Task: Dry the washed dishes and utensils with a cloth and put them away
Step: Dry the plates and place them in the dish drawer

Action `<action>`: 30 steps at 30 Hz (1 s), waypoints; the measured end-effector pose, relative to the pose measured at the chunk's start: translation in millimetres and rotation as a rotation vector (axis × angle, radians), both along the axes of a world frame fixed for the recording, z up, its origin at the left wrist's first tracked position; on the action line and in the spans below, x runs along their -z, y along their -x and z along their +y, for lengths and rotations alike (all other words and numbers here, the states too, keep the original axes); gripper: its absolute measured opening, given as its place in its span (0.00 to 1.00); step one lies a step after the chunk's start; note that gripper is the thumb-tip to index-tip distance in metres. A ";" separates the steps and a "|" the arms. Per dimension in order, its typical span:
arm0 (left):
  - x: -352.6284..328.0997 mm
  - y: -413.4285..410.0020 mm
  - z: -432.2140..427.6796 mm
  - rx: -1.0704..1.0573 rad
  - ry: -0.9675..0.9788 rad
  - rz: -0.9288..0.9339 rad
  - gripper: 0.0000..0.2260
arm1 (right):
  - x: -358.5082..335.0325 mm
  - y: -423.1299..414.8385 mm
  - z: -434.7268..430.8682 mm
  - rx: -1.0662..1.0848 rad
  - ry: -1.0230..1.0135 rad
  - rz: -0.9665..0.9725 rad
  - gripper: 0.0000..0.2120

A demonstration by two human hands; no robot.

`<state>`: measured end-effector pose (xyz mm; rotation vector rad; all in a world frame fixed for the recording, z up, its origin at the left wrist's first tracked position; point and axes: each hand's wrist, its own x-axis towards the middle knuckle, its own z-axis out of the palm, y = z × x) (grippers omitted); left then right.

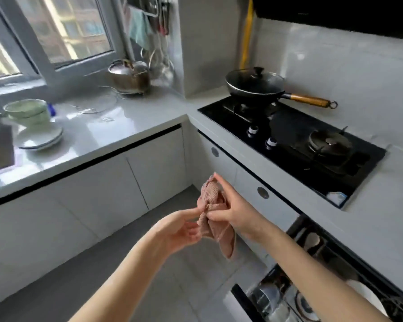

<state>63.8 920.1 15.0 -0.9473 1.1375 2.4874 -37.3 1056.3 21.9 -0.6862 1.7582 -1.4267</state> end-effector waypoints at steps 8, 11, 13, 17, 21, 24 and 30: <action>-16.6 -70.3 -178.9 -0.326 0.324 0.091 0.09 | -17.1 -32.4 -198.3 -0.222 -0.051 0.233 0.37; -25.1 -86.0 -230.3 -0.495 0.580 0.018 0.09 | -18.0 -32.4 -259.9 -0.219 -0.006 0.325 0.19; -30.7 -91.7 -264.5 -0.563 0.670 0.005 0.09 | -20.3 -32.0 -299.3 -0.207 0.003 0.365 0.10; -36.7 -89.2 -337.1 -0.626 0.731 0.019 0.08 | -33.3 -25.9 -379.3 -0.177 0.181 0.212 0.06; -33.6 -61.6 -411.2 -0.692 0.692 0.023 0.07 | -33.0 -8.9 -470.7 -0.087 0.300 -0.079 0.09; -31.1 -29.3 -465.5 -0.721 0.754 0.020 0.07 | -27.9 8.3 -540.9 -0.146 0.311 -0.389 0.15; -14.6 8.1 -569.6 -0.523 0.754 -0.116 0.08 | -10.8 50.8 -652.3 -0.216 0.200 -0.362 0.05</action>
